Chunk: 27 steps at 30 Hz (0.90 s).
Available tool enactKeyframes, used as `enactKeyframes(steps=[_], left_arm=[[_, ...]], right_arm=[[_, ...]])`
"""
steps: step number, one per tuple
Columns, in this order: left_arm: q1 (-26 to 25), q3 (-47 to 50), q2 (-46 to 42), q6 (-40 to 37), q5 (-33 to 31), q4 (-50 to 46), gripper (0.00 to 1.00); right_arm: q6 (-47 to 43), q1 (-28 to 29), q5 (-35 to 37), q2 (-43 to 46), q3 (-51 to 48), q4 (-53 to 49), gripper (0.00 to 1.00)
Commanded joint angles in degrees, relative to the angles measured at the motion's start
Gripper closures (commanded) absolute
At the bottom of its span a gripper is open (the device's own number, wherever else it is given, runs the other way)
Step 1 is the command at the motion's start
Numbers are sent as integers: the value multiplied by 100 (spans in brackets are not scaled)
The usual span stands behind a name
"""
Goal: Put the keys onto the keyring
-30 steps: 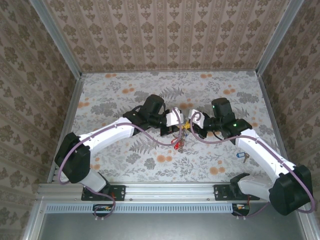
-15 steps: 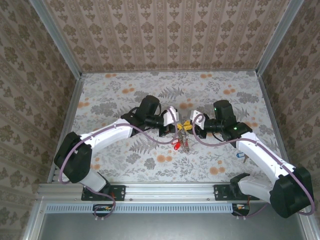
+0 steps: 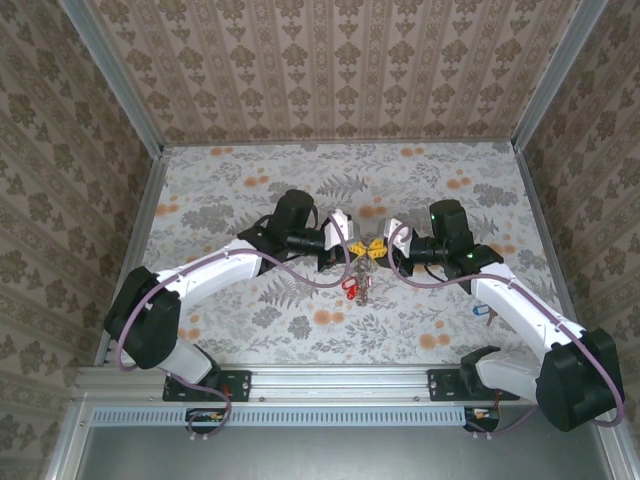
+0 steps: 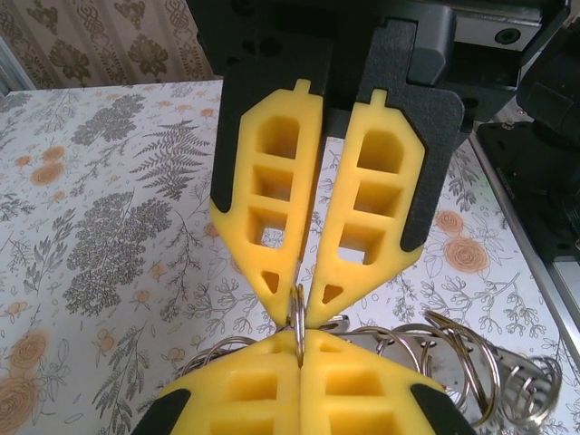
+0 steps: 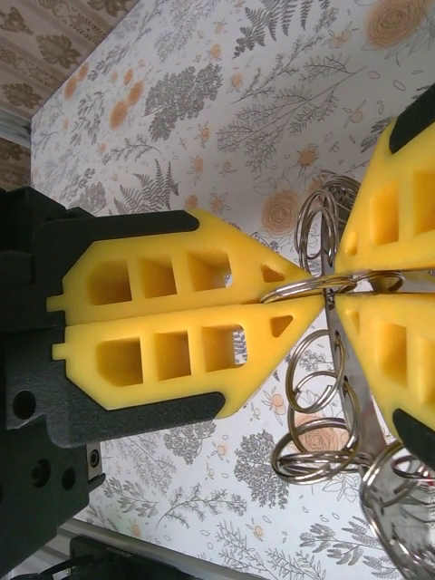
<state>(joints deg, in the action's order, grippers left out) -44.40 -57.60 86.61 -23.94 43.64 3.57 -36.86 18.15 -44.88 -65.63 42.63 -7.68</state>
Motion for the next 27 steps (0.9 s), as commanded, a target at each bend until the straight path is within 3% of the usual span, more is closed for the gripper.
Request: enactKeyframes(steps=[1, 9, 13, 18, 25, 27], left_arm=[[2, 15, -276, 110, 325, 470, 100], [-24, -66, -215, -70, 93, 178, 99], [-74, -242, -164, -388, -254, -382, 89], [-160, -479, -50, -719, -605, -956, 86], [-277, -751, 126, -921, -907, -1331, 89], [-296, -794, 160, -948, -910, -1367, 98]], right_arm=[[97, -45, -204, -56, -71, 132, 86], [299, -49, -243, 15, 55, 196, 99], [227, -32, -199, 67, 201, -24, 100], [-120, 74, 93, 93, 483, -663, 100], [-372, 279, 644, 114, 769, -1274, 100], [-451, 359, 795, 111, 853, -1444, 100]])
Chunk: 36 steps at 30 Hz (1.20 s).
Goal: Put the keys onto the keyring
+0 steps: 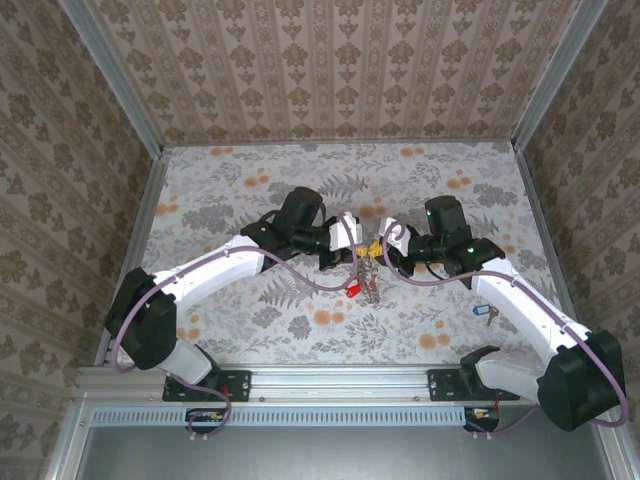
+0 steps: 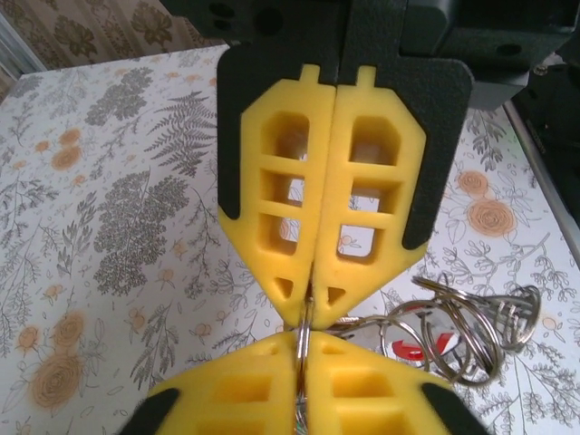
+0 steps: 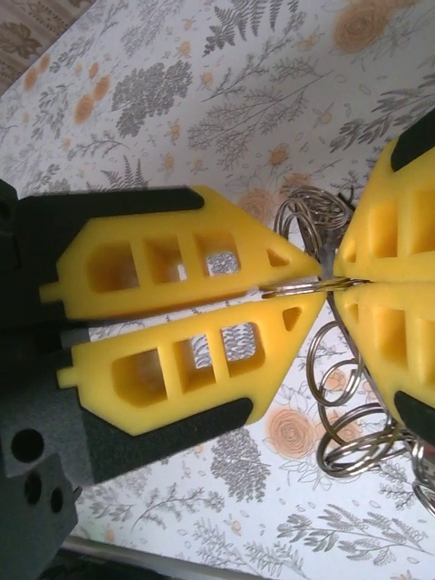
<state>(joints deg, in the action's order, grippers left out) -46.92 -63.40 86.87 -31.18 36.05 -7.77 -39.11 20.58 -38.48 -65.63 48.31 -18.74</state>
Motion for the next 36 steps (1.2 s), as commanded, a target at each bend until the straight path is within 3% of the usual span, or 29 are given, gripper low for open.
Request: enactKeyframes(steps=[1, 24, 31, 36], left_arm=[[-44, -228, 141, -220, -151, -226, 100], [98, 658, -328, 795, 250, 1832, 100], [190, 996, -393, 1354, 540, 2802, 100], [262, 1042, -279, 1672, 841, 3270, 100]], right_arm=[[-232, 138, 203, 114, 308, -369, 100], [333, -41, -181, 268, -284, 694, 90], [1123, -571, -1243, 91, -553, 1297, 83], [1559, -615, -1292, -20, -843, 1905, 83]])
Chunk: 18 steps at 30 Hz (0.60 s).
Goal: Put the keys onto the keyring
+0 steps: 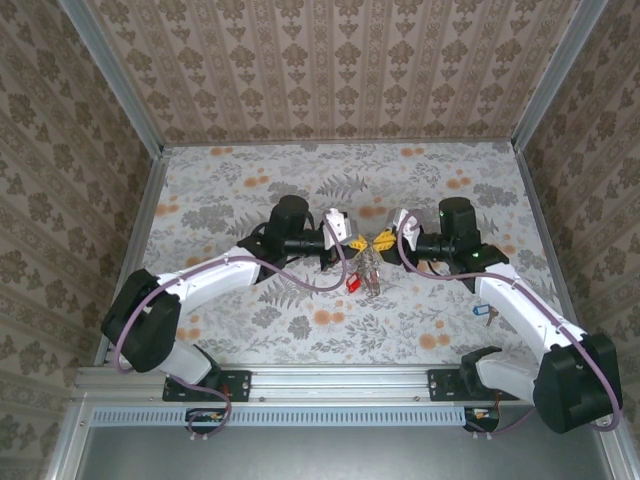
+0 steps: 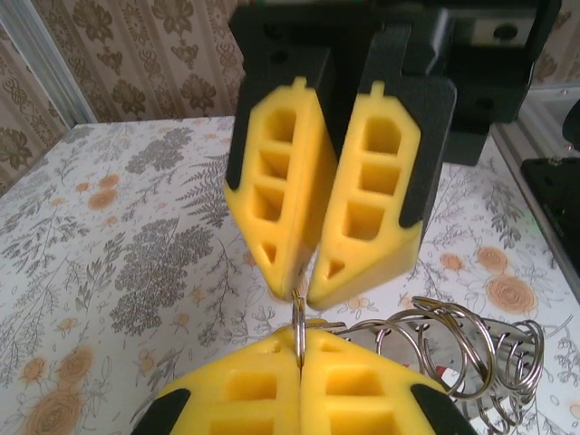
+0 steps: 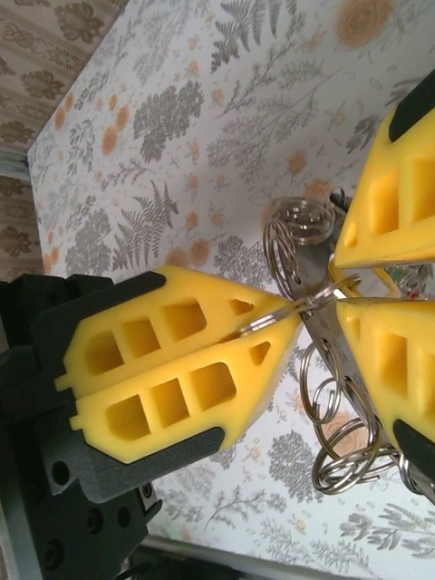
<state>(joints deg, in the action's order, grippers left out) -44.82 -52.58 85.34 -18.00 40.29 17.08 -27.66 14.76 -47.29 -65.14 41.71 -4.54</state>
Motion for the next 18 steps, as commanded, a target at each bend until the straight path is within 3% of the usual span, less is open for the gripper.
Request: enactKeyframes(steps=[1, 9, 18], left_arm=[[61, -47, -98, 363, 451, 788, 100], [61, -59, -27, 464, 673, 841, 100], [61, -25, -17, 508, 675, 1021, 100]], right_arm=[[497, -51, -417, -77, -233, 595, 84], [730, -78, -550, -219, -178, 608, 97], [677, -71, -214, -534, 59, 0, 97]])
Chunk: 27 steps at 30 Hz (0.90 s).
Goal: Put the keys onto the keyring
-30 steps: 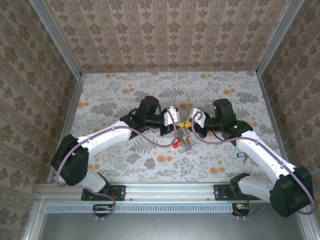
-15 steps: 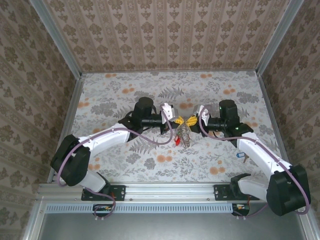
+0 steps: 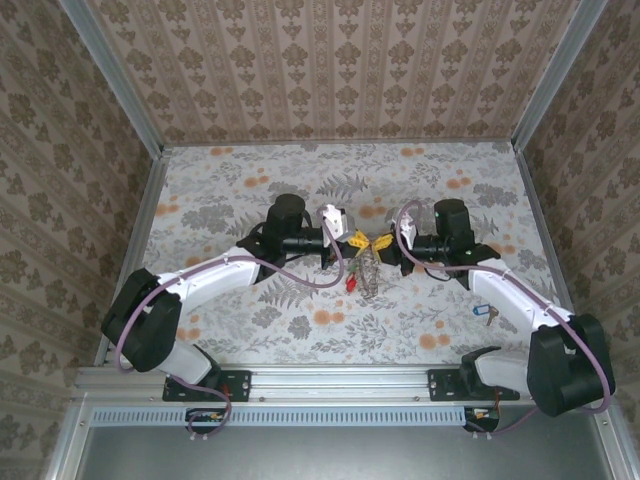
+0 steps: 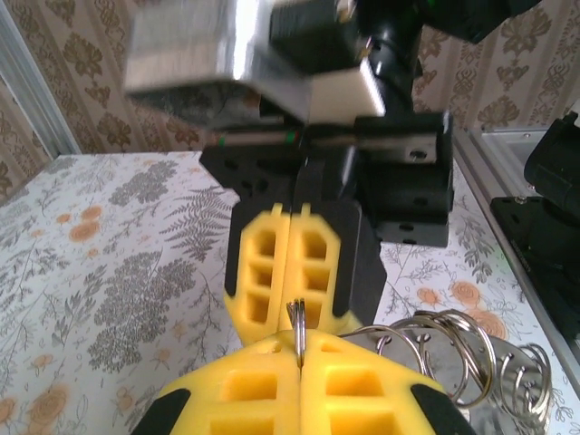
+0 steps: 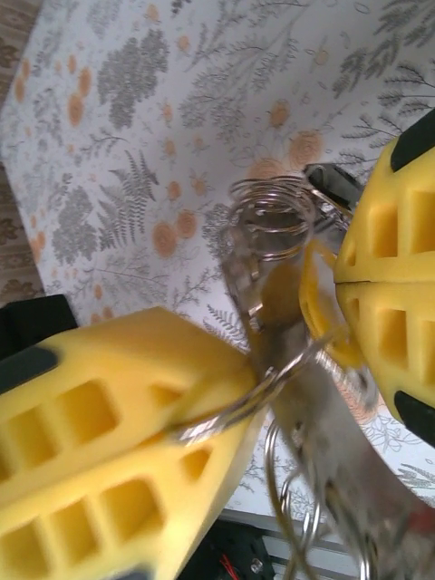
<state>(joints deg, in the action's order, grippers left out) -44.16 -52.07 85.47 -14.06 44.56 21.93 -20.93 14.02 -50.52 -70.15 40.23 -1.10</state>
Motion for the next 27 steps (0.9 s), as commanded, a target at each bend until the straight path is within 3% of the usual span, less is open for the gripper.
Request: enactKeyframes(steps=[1, 12, 15, 18, 27], left_arm=[[-5, -89, -20, 108, 234, 520, 100], [0, -213, -75, -340, 83, -183, 100], [2, -277, -58, -415, 114, -299, 100], [-5, -371, -44, -504, 189, -490, 100], [-5, -398, -61, -526, 262, -553, 100]], right_arm=[[-110, 4, 158, -13, 297, -580, 95], [-486, -5, 1646, 1187, 174, -762, 79], [-1018, 0, 950, 1401, 202, -899, 72], [-1508, 17, 173, 1427, 255, -943, 71], [-1912, 141, -123, 886, 619, -1032, 72]])
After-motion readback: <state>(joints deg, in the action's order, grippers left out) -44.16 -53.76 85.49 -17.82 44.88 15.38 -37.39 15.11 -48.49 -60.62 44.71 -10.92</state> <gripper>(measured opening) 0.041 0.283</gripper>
